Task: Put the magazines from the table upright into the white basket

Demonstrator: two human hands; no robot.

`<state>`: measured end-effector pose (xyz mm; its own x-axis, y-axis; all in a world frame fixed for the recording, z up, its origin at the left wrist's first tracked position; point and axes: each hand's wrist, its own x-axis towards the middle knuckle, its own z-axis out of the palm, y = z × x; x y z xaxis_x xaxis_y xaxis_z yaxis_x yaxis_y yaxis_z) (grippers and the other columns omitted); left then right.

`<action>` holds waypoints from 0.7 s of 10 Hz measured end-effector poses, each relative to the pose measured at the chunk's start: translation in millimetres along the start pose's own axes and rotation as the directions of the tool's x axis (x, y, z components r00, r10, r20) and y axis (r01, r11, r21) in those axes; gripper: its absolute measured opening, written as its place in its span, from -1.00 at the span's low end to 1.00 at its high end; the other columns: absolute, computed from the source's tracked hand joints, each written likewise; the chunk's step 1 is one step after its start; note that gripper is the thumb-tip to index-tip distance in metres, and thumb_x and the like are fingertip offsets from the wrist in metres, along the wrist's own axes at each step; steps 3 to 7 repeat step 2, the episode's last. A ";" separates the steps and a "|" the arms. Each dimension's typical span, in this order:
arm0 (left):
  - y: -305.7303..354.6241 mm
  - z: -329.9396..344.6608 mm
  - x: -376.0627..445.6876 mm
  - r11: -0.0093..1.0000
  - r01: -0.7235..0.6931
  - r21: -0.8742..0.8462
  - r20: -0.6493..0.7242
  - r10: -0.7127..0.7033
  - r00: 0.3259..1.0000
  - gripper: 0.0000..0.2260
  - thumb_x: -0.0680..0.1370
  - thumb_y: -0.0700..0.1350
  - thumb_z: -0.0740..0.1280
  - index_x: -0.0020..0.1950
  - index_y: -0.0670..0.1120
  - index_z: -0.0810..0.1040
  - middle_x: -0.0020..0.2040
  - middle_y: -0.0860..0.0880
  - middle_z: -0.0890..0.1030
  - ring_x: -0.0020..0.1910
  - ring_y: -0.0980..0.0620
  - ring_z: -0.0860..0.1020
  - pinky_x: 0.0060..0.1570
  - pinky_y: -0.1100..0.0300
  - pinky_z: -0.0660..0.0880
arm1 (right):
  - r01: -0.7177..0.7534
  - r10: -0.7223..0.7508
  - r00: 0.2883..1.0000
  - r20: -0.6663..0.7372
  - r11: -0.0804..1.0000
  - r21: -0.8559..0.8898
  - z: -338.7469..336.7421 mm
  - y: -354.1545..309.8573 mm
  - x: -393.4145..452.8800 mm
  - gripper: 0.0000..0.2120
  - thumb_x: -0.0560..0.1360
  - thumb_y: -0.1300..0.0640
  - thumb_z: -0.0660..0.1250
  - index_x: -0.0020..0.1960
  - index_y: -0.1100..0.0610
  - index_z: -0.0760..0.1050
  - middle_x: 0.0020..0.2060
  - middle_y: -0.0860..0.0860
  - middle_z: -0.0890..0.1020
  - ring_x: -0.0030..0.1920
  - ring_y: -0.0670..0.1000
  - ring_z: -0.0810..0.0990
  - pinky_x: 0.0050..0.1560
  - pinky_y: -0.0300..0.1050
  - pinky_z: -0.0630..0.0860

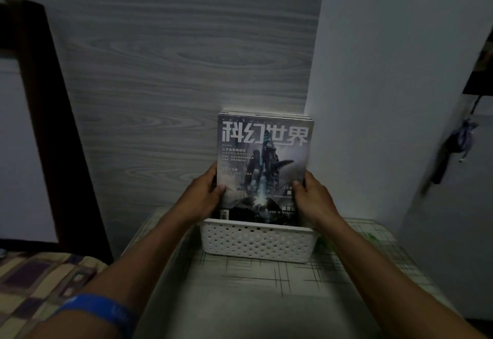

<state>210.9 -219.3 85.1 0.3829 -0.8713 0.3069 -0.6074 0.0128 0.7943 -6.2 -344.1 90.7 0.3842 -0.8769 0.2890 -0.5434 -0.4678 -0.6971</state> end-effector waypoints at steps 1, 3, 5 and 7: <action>3.1 2.5 -2.3 0.998 0.001 0.068 -0.027 0.001 1.000 -0.58 0.60 -0.17 0.25 0.46 0.01 0.33 0.33 -0.09 0.56 0.31 -0.09 0.50 0.30 -0.09 0.44 | -0.004 -0.001 0.996 -0.092 0.999 -0.048 2.4 -0.7 -2.5 -0.68 0.63 0.02 0.13 0.33 0.11 0.40 0.23 0.16 0.60 0.16 0.21 0.57 0.05 -0.04 0.46; 11.5 1.1 -17.4 0.991 0.134 0.029 -0.235 -0.124 0.964 -0.56 0.62 -0.09 0.25 0.49 -0.10 0.30 0.43 -0.15 0.46 0.38 -0.14 0.43 0.33 -0.04 0.39 | -0.076 0.097 0.976 -0.193 0.990 0.117 -9.3 -2.6 -13.3 -0.61 0.61 -0.01 0.21 0.39 0.11 0.38 0.31 0.13 0.55 0.22 0.18 0.54 0.14 0.01 0.48; 11.5 1.1 -17.4 0.991 0.134 0.029 -0.235 -0.124 0.964 -0.56 0.62 -0.09 0.25 0.49 -0.10 0.30 0.43 -0.15 0.46 0.38 -0.14 0.43 0.33 -0.04 0.39 | -0.076 0.097 0.976 -0.193 0.990 0.117 -9.3 -2.6 -13.3 -0.61 0.61 -0.01 0.21 0.39 0.11 0.38 0.31 0.13 0.55 0.22 0.18 0.54 0.14 0.01 0.48; 11.5 1.1 -17.4 0.991 0.134 0.029 -0.235 -0.124 0.964 -0.56 0.62 -0.09 0.25 0.49 -0.10 0.30 0.43 -0.15 0.46 0.38 -0.14 0.43 0.33 -0.04 0.39 | -0.076 0.097 0.976 -0.193 0.990 0.117 -9.3 -2.6 -13.3 -0.61 0.61 -0.01 0.21 0.39 0.11 0.38 0.31 0.13 0.55 0.22 0.18 0.54 0.14 0.01 0.48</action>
